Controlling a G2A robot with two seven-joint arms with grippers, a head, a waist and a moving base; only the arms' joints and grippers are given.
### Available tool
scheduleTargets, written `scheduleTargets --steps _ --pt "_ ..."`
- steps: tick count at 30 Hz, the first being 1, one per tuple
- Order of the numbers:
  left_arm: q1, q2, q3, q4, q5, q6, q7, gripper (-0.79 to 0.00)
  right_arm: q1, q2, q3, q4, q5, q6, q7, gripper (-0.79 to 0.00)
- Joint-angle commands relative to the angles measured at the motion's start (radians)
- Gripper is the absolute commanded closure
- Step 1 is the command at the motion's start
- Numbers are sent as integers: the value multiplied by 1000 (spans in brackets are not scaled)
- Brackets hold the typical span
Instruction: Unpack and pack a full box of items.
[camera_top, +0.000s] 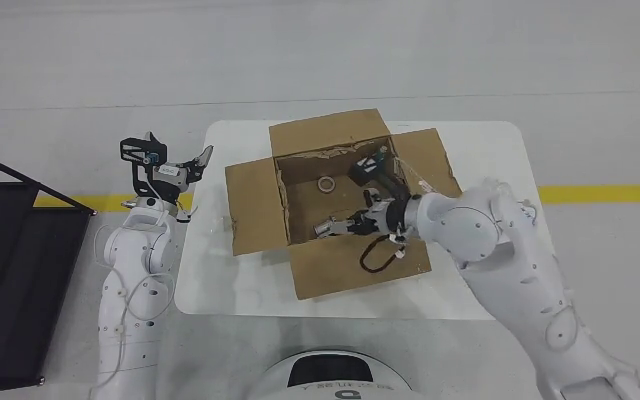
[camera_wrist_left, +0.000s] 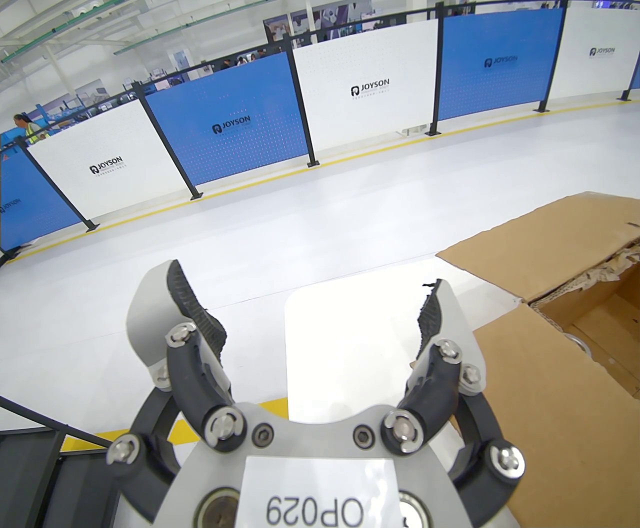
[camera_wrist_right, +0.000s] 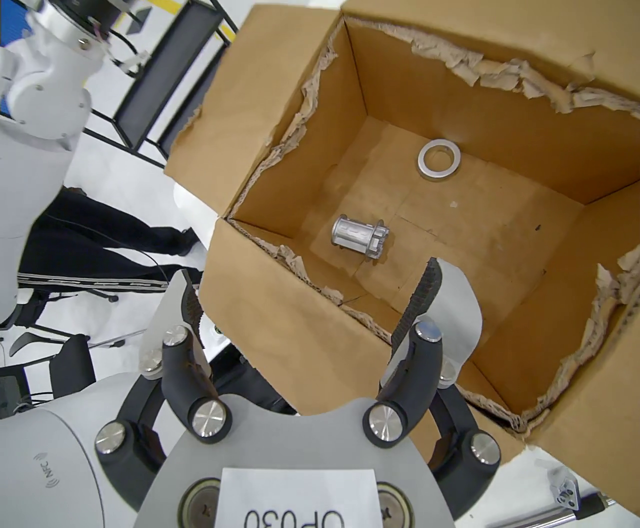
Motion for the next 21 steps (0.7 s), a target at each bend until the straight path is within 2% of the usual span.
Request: scheduleTargets --steps 1,4,11,14,18,21 --pt "0 0 0 0 0 0 0 -785 81 -19 -93 66 -26 56 3 -240" --pt "0 0 0 0 0 0 0 -785 160 -48 -207 135 -110 155 6 -209" --pt "0 0 0 0 0 0 0 -785 292 -119 -396 302 -160 277 53 -185" --pt "0 0 0 0 0 0 0 -785 336 -147 -449 379 -151 288 80 -206" --pt "0 0 0 0 0 0 0 -785 375 -178 -483 451 -120 292 88 -160" --pt "0 0 0 0 0 0 0 -785 397 -197 -504 501 -112 295 90 -166"
